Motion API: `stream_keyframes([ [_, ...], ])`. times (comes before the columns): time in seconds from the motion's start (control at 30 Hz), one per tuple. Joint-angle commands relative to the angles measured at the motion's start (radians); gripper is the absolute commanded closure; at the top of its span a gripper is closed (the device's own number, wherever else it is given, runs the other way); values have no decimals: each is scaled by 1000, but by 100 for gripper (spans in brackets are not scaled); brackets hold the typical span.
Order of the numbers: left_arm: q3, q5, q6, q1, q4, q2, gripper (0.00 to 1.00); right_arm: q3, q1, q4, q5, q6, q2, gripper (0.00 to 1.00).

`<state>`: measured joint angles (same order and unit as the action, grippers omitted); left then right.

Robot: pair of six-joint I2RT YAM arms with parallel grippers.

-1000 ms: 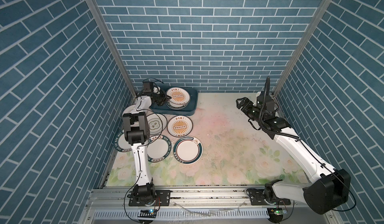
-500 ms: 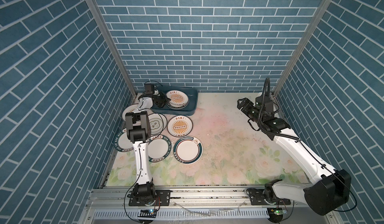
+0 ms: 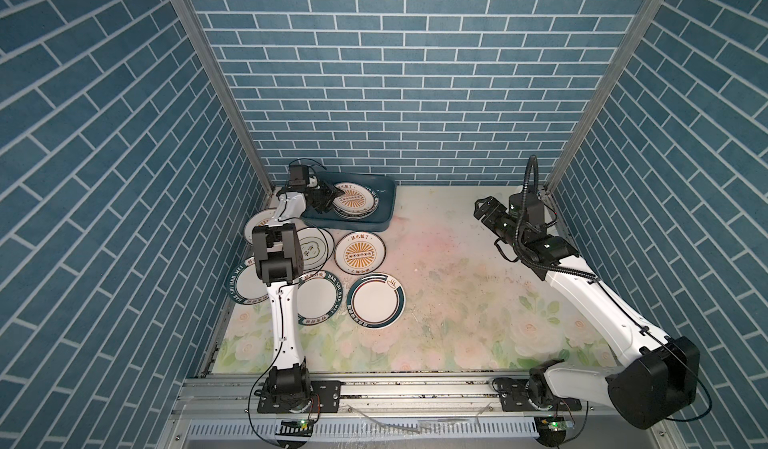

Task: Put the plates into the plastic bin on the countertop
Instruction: 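Lower the sunburst plate onto the stack in the bin and open the left gripper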

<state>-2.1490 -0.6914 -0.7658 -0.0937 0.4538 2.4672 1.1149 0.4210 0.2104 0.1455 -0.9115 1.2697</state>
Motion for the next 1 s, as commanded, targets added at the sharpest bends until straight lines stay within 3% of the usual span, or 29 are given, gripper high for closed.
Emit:
stream_keyframes([
  [0.0, -62, 40, 80, 5, 114, 19, 33, 22, 8, 18, 29, -18, 7, 12],
  [0.2, -97, 64, 163, 8, 200, 11, 13, 25, 7, 34, 29, -4, 2, 12],
  [0.47, -213, 21, 246, 14, 307, 49, 1, 48, 7, 74, 6, 27, 12, 12],
  [0.67, -214, 8, 259, 40, 311, 46, 1, 23, 7, 96, 12, 34, -24, 12],
  [0.97, -123, 167, 282, 44, 368, -48, 1, -9, 8, 144, 0, 56, -75, 12],
])
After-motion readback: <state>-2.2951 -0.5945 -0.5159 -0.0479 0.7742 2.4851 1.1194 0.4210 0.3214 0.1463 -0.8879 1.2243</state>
